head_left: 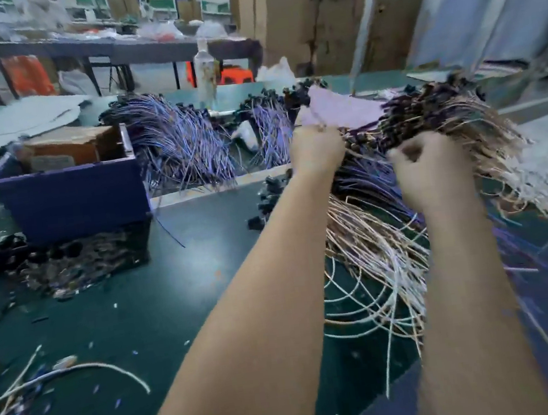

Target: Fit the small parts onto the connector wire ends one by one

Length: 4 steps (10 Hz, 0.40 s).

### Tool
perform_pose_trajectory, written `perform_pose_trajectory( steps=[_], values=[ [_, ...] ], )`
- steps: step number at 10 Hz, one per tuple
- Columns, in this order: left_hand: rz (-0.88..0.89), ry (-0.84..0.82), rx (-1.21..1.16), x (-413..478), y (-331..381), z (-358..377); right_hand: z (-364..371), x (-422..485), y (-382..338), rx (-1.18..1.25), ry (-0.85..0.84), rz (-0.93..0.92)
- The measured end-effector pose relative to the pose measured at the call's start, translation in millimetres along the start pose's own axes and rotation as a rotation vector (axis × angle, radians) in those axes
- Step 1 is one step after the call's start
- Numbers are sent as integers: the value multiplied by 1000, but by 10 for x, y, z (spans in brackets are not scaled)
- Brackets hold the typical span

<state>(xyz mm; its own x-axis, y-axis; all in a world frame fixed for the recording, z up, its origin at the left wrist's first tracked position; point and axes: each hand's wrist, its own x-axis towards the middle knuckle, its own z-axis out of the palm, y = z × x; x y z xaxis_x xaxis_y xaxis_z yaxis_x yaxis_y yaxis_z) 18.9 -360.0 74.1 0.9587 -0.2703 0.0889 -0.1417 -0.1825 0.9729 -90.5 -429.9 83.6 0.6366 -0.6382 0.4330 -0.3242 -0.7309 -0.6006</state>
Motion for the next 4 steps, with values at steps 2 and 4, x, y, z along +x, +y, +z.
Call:
perform_pose_trajectory(
  steps=[2, 4],
  values=[
    [-68, -35, 407, -124, -893, 365, 865, -209, 654, -162, -247, 260],
    [22, 28, 218, -82, -885, 140, 789, -194, 458, 66, 29, 104]
  ],
)
